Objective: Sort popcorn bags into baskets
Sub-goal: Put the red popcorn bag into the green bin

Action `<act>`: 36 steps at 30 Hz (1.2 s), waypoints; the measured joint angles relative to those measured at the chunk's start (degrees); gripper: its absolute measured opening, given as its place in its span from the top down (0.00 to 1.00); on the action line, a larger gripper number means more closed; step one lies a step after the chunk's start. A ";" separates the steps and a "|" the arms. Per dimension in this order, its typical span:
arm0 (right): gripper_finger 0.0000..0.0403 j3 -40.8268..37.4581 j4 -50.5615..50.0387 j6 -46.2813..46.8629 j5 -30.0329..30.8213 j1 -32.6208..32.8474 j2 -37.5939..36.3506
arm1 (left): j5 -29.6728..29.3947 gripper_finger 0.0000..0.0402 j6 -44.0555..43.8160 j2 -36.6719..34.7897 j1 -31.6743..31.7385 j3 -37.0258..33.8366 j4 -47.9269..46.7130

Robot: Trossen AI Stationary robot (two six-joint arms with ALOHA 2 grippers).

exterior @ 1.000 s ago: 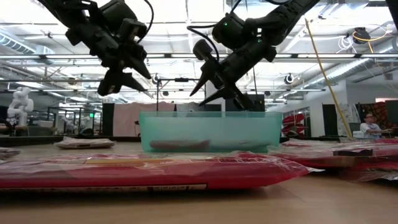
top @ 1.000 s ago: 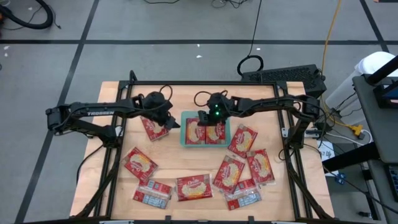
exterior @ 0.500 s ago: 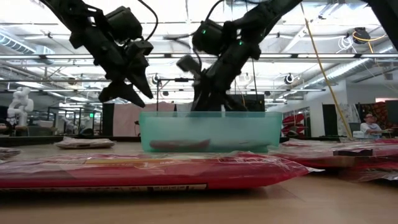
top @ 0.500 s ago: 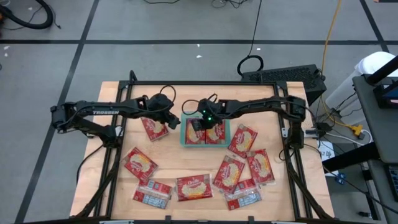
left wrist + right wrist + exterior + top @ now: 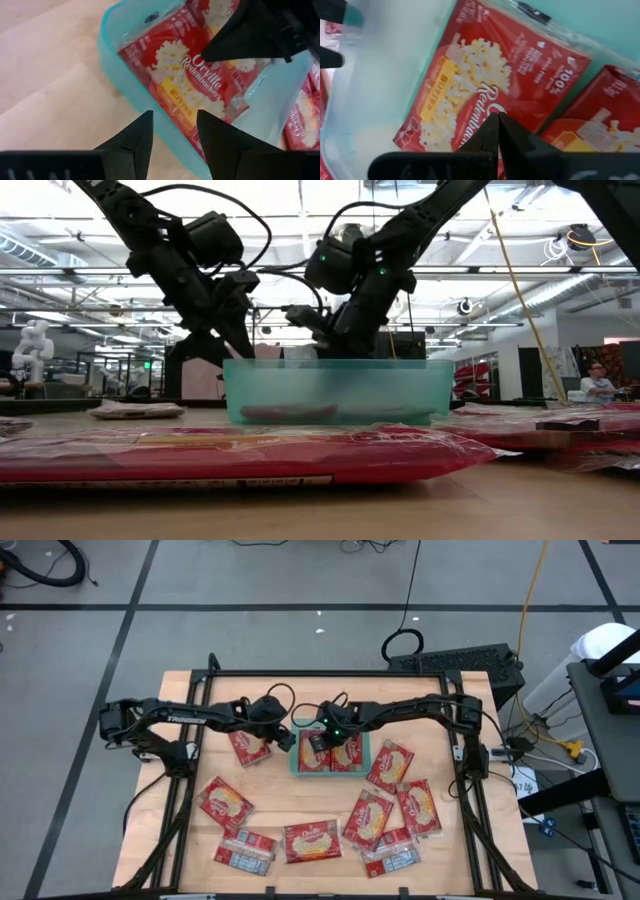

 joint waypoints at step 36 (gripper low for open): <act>1.00 0.00 3.06 -5.28 2.74 0.04 -4.52 | 0.93 0.62 -3.10 -7.52 2.59 0.00 -9.05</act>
